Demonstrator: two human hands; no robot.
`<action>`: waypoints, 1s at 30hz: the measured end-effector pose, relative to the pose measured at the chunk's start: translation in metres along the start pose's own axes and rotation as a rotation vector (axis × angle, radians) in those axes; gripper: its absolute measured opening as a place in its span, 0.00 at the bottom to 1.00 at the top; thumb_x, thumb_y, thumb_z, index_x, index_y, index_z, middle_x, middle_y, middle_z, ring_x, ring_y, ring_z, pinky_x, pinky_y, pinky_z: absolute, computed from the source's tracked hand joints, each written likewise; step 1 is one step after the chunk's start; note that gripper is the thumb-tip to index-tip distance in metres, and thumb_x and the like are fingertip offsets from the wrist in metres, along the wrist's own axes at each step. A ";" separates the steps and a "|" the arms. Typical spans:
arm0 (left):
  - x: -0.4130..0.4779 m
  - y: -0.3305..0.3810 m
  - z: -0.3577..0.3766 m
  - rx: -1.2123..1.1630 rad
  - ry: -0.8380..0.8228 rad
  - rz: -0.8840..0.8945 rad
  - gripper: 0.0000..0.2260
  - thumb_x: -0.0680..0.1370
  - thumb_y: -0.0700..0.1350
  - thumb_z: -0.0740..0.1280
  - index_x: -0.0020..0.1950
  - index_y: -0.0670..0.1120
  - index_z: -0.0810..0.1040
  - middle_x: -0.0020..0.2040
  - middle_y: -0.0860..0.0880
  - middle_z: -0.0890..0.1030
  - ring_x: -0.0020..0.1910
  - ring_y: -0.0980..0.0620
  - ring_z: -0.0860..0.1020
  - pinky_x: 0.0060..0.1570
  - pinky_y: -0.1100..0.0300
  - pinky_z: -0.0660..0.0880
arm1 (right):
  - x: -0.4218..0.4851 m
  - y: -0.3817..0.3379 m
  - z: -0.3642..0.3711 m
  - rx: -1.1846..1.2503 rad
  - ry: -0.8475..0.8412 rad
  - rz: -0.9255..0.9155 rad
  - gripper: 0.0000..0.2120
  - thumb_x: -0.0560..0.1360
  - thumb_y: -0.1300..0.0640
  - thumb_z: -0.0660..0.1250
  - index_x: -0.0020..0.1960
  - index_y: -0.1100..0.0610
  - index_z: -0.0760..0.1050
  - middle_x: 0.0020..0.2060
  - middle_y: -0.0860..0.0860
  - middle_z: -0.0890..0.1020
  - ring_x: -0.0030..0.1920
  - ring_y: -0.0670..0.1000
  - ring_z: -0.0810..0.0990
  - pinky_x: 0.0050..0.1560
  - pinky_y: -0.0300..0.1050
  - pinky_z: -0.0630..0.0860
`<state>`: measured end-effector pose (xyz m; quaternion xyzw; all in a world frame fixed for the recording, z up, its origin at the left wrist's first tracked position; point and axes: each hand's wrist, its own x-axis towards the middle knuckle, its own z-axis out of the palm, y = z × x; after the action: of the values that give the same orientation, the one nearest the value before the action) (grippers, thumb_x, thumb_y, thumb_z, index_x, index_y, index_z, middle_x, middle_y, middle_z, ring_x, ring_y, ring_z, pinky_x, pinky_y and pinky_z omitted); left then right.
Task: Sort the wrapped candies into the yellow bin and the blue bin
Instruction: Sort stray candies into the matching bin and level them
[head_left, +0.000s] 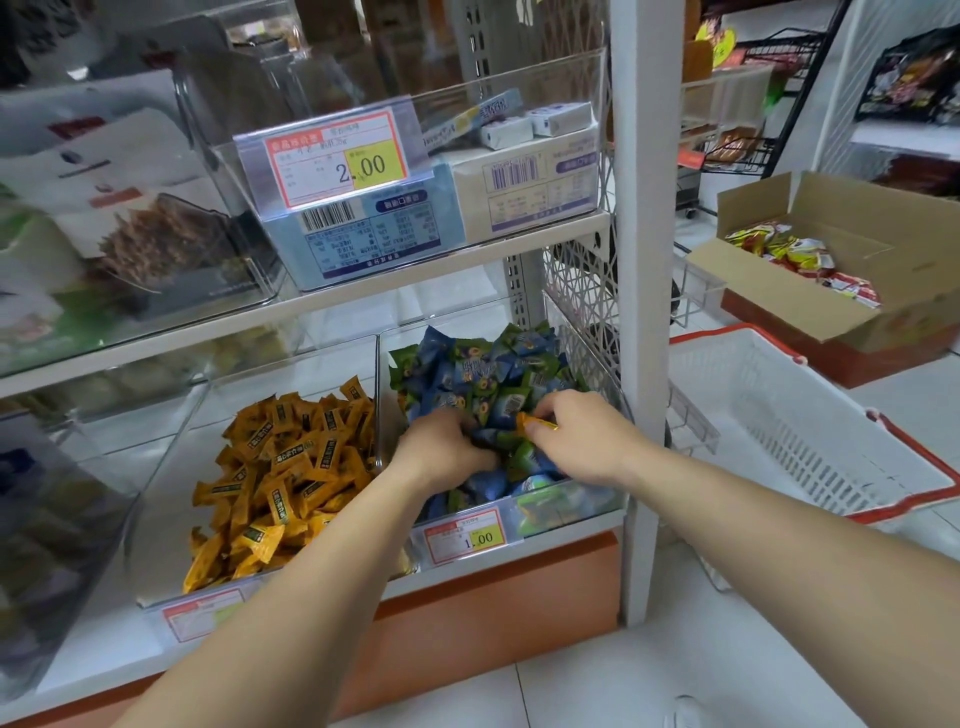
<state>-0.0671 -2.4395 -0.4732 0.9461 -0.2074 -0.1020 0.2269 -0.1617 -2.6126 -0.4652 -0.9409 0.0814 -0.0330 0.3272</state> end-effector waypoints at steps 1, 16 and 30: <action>-0.003 0.000 0.000 -0.041 -0.002 0.006 0.11 0.67 0.52 0.76 0.45 0.53 0.78 0.40 0.54 0.80 0.41 0.53 0.79 0.33 0.62 0.69 | -0.001 -0.003 0.000 -0.022 0.042 0.000 0.16 0.81 0.46 0.60 0.54 0.56 0.79 0.46 0.56 0.84 0.48 0.59 0.82 0.50 0.55 0.80; -0.021 0.001 0.010 -0.001 0.081 0.019 0.25 0.69 0.53 0.77 0.64 0.50 0.76 0.55 0.49 0.80 0.52 0.49 0.77 0.45 0.60 0.70 | -0.004 -0.004 0.004 -0.121 0.151 -0.097 0.15 0.81 0.43 0.57 0.63 0.46 0.75 0.56 0.54 0.83 0.55 0.61 0.81 0.48 0.51 0.77; -0.050 0.021 -0.040 -1.288 0.017 -0.165 0.09 0.77 0.37 0.68 0.56 0.38 0.82 0.42 0.43 0.82 0.40 0.50 0.80 0.39 0.59 0.77 | -0.004 -0.058 0.007 0.518 0.287 -0.099 0.05 0.78 0.47 0.69 0.50 0.48 0.78 0.43 0.40 0.81 0.45 0.39 0.79 0.44 0.37 0.72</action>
<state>-0.1077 -2.4191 -0.4229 0.6344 -0.0293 -0.2156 0.7418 -0.1571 -2.5630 -0.4352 -0.8147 0.0696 -0.2012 0.5394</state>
